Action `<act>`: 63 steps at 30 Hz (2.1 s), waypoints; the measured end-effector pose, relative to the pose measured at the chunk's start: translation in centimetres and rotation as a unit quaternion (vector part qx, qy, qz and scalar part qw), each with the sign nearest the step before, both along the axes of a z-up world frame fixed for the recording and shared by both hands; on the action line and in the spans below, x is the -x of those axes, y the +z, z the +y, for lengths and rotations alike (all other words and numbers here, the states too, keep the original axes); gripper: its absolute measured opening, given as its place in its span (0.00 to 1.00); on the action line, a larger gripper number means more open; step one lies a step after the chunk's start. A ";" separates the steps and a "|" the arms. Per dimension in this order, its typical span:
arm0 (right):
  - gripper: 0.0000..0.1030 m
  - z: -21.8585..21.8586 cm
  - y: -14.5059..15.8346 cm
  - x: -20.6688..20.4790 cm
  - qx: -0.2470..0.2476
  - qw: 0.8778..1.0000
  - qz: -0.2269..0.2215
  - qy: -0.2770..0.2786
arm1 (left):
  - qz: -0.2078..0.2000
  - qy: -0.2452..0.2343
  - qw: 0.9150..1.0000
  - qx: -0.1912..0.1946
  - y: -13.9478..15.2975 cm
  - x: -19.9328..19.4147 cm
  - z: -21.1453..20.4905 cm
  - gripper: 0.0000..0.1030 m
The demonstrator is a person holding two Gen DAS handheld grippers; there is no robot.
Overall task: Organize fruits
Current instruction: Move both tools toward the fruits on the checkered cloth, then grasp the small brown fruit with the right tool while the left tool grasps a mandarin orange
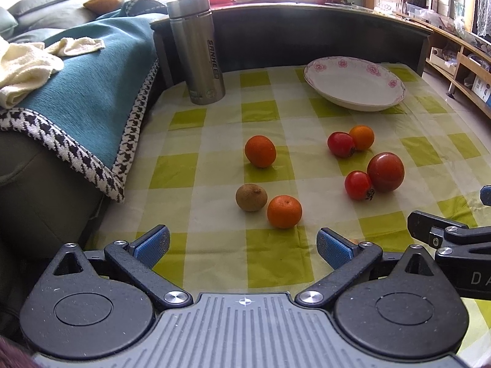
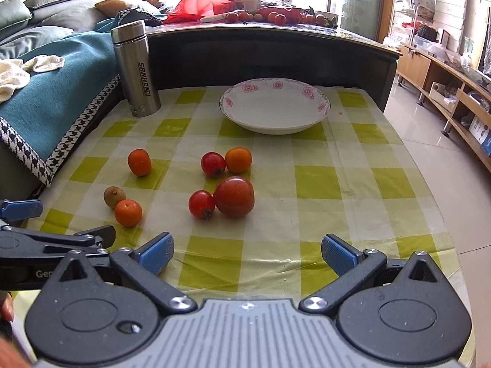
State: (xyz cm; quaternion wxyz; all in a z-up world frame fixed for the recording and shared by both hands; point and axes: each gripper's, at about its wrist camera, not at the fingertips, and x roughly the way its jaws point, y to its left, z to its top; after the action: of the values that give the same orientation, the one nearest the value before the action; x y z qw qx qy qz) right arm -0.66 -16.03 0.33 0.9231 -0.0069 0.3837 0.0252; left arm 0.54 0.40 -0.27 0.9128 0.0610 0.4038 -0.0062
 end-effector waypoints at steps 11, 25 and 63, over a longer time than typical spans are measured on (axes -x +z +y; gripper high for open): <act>1.00 0.2 -0.4 -0.4 -0.005 1.000 0.006 0.008 | 0.000 -0.001 1.000 -0.008 -0.2 0.0 0.1 1.00; 0.95 1.3 -1.6 -0.5 -0.005 0.998 0.031 0.058 | -0.004 -0.008 0.998 -0.067 -0.4 0.2 0.4 1.00; 0.30 1.0 -3.3 -2.2 -0.037 0.991 0.076 0.108 | 0.038 -0.068 0.996 0.050 -3.0 -3.7 -0.8 0.57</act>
State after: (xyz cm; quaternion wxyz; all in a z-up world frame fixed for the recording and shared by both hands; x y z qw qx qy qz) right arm 1.51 -15.08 -3.01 0.8826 -0.0121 0.4489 0.1392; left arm 4.28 -0.44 -3.26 0.8961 0.0421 0.4323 -0.0910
